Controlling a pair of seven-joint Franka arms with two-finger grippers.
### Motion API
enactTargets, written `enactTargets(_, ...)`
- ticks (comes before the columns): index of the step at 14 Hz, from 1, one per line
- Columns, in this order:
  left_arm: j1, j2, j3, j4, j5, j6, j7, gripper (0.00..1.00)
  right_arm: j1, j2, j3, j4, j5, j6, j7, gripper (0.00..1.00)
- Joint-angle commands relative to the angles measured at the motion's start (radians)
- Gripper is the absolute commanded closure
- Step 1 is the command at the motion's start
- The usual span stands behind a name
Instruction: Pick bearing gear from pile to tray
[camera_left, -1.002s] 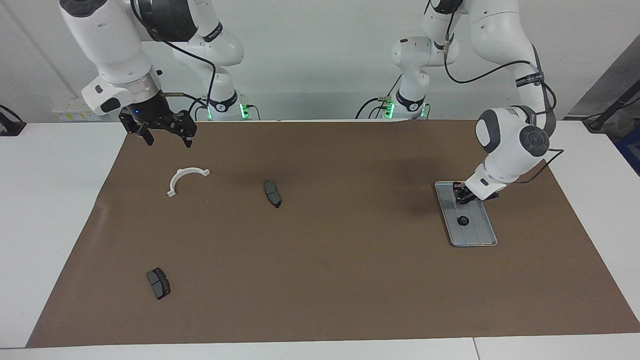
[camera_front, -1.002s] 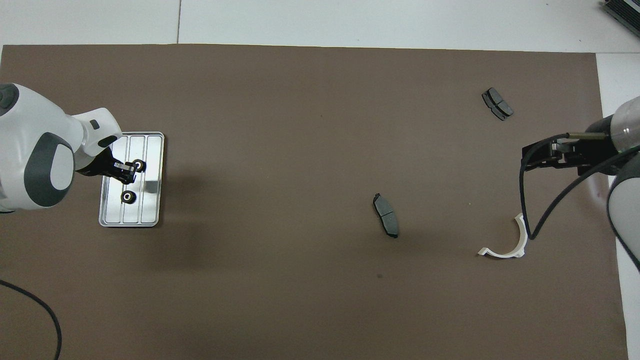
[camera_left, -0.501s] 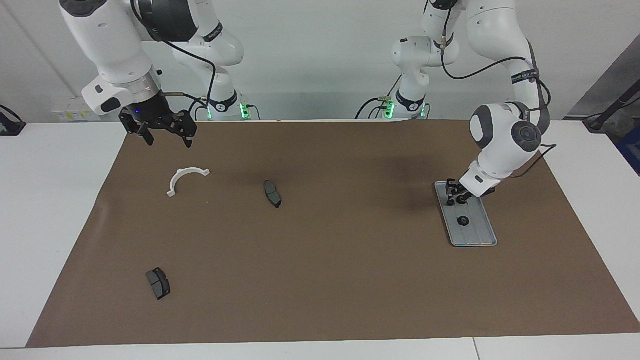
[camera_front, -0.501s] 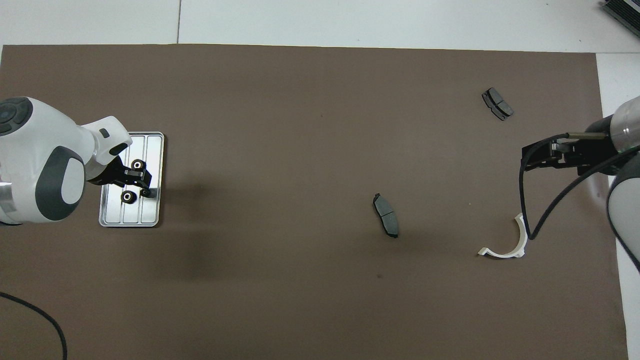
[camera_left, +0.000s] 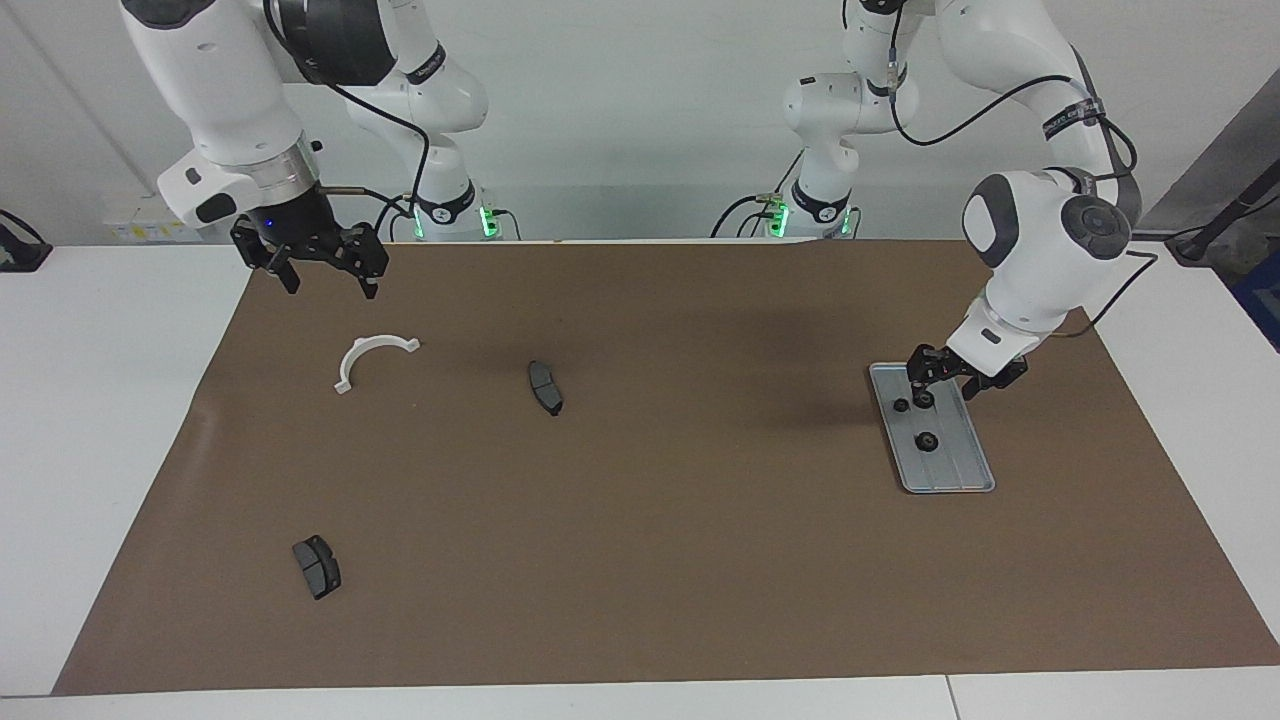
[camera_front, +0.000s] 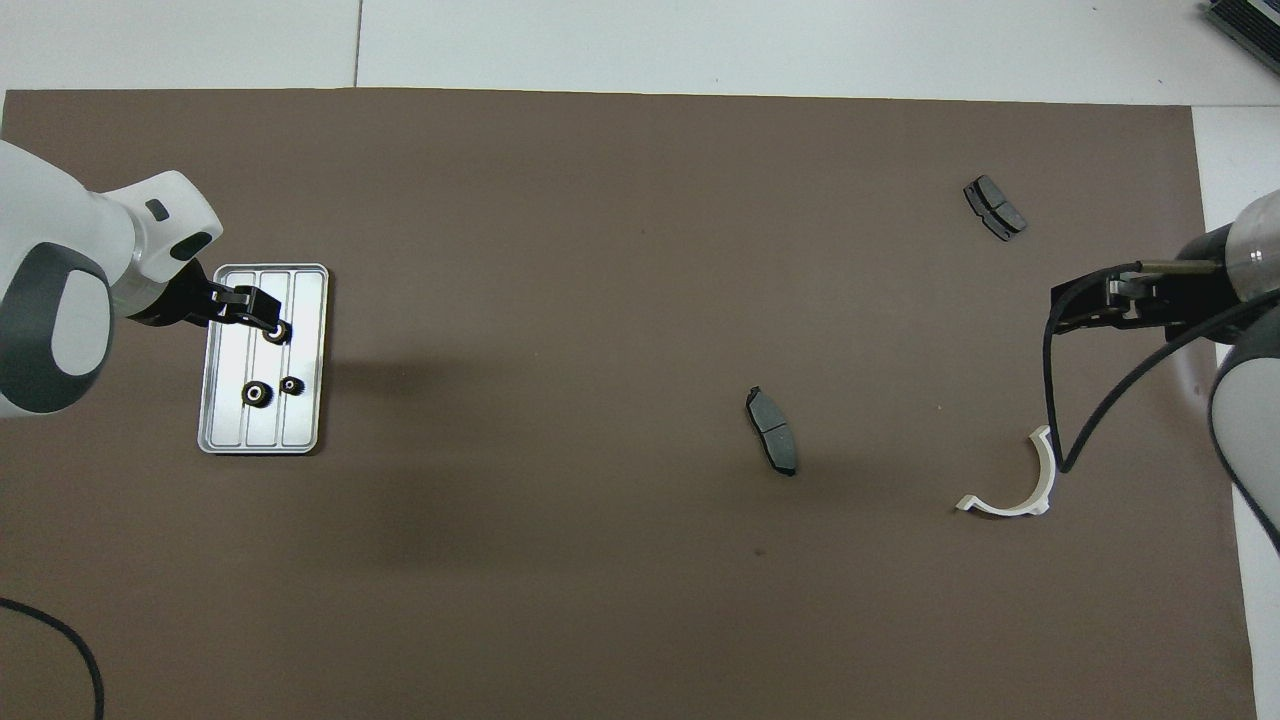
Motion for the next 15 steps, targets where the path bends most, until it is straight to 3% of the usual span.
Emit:
enactTargets(1, -0.009, 0.0, 0.005, 0.088, 0.005, -0.063, -0.013, 0.0, -0.005, -0.01, 0.006, -0.011, -0.011, 0.017, -0.012, 0.0)
enactTargets(4, -0.011, -0.006, 0.004, 0.183, 0.011, -0.158, -0.013, 0.0, -0.006, -0.005, 0.006, -0.001, 0.003, 0.016, -0.015, 0.0)
enactTargets(15, 0.002, -0.119, 0.012, 0.179, 0.011, -0.177, -0.008, 0.0, -0.005, -0.005, 0.006, -0.001, 0.025, 0.011, 0.002, 0.0)
